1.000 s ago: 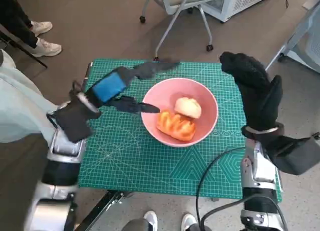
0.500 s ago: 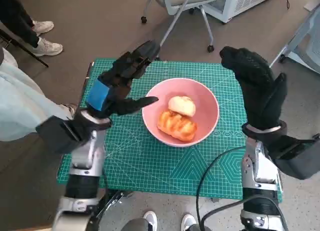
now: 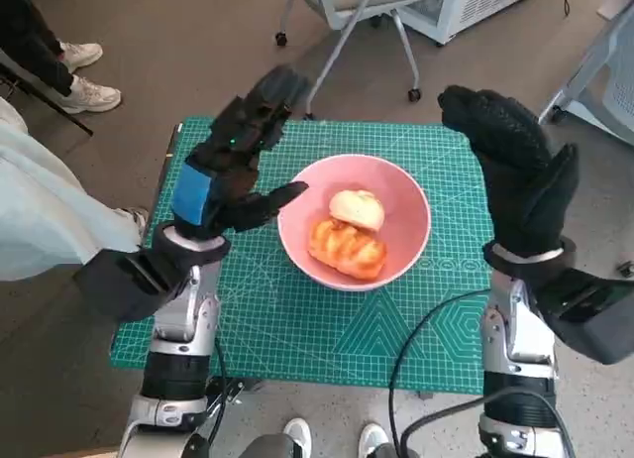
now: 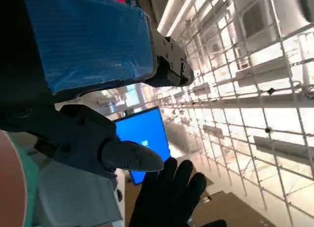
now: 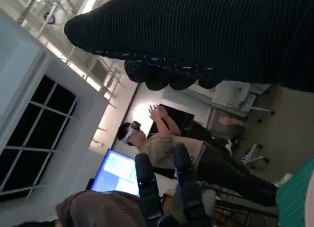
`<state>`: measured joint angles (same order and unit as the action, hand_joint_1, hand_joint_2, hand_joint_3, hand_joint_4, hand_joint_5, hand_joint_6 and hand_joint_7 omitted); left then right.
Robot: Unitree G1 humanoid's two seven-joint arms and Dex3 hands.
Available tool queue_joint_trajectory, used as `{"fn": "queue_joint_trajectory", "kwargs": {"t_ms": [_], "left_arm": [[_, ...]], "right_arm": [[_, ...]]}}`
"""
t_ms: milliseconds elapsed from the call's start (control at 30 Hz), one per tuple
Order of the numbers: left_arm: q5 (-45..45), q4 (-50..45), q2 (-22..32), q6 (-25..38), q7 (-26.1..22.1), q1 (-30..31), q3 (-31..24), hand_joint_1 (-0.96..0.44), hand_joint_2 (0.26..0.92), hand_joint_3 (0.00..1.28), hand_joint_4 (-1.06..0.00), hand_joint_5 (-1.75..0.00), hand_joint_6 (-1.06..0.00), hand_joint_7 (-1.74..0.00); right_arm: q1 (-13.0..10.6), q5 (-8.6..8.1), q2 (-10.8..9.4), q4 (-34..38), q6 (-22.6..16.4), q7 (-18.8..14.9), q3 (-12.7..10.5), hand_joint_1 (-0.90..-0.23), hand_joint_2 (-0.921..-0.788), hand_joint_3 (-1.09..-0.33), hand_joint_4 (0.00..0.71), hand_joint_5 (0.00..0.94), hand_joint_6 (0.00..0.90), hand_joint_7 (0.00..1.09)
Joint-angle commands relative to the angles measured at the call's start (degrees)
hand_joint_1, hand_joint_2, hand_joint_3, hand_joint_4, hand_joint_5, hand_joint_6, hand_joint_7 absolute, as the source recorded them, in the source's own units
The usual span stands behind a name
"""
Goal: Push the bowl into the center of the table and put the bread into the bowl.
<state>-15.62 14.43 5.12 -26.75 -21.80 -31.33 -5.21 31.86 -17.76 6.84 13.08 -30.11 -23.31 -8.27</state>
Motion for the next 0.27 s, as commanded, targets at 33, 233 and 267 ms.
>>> {"fn": "queue_joint_trajectory", "kwargs": {"t_ms": [33, 233, 267], "left_arm": [[0.4, -1.3, -0.1, -0.6, 0.2, 0.6, 0.1, -0.55, 0.921, 0.23, -0.24, 0.0, -0.33, -0.01], [-0.1, -1.1, 0.0, -0.5, -0.3, 0.3, 0.1, -0.55, 0.921, 0.23, -0.23, 0.0, -0.31, 0.0], [-0.2, -1.1, 0.0, -0.4, -0.4, 0.2, 0.2, -0.55, 0.921, 0.23, -0.23, 0.0, -0.31, 0.0]], "right_arm": [[-0.6, 0.45, 0.6, -0.7, 0.7, 0.2, 0.1, -0.627, -0.921, -0.747, 0.24, 0.012, 0.088, 0.62], [-0.5, 0.65, 0.8, -0.8, 0.4, 0.3, 0.0, -0.637, -0.921, -0.74, 0.245, 0.013, 0.085, 0.63], [-0.5, 0.68, 0.8, -0.8, 0.3, 0.3, 0.0, -0.637, -0.921, -0.739, 0.245, 0.013, 0.085, 0.63]]}}
